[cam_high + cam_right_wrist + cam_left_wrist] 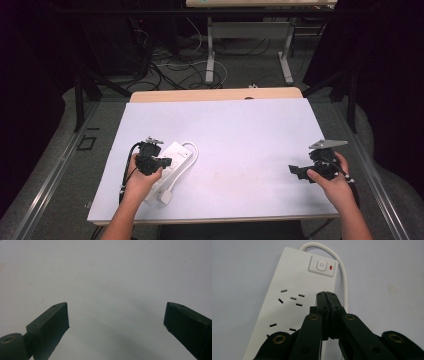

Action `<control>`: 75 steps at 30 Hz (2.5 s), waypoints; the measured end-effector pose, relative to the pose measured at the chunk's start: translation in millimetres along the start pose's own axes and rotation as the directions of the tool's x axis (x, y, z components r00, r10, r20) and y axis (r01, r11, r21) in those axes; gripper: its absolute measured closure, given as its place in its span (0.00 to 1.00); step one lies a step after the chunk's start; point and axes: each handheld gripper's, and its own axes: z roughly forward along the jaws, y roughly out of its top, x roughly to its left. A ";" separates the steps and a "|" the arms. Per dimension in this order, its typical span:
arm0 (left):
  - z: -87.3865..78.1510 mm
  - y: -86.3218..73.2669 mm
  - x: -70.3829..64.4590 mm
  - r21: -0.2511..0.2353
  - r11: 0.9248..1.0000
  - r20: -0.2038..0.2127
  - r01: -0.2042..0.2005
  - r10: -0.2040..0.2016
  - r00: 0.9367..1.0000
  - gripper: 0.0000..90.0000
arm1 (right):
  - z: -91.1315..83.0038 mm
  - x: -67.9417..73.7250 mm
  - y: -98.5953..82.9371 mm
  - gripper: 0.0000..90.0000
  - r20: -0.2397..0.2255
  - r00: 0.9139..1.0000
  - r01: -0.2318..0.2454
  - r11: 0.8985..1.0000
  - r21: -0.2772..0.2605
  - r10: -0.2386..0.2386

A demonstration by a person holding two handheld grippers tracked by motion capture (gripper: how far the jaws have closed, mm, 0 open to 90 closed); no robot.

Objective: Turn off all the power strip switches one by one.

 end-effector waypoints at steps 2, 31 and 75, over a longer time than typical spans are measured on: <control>2.4 -0.2 0.9 0.016 1.000 0.000 0.003 -0.003 1.000 1.00 | 0.0 0.0 0.0 0.06 0.000 1.000 0.000 1.000 0.000 0.000; 20.2 -4.2 6.6 0.045 0.999 -0.008 0.030 -0.029 1.000 1.00 | -0.6 -1.5 -0.3 0.06 0.003 1.000 0.001 1.000 -0.001 -0.001; 7.6 -8.2 -1.1 0.044 0.999 -0.045 0.006 -0.004 0.999 1.00 | -0.8 -0.7 0.1 0.06 0.002 1.000 0.006 1.000 -0.003 -0.006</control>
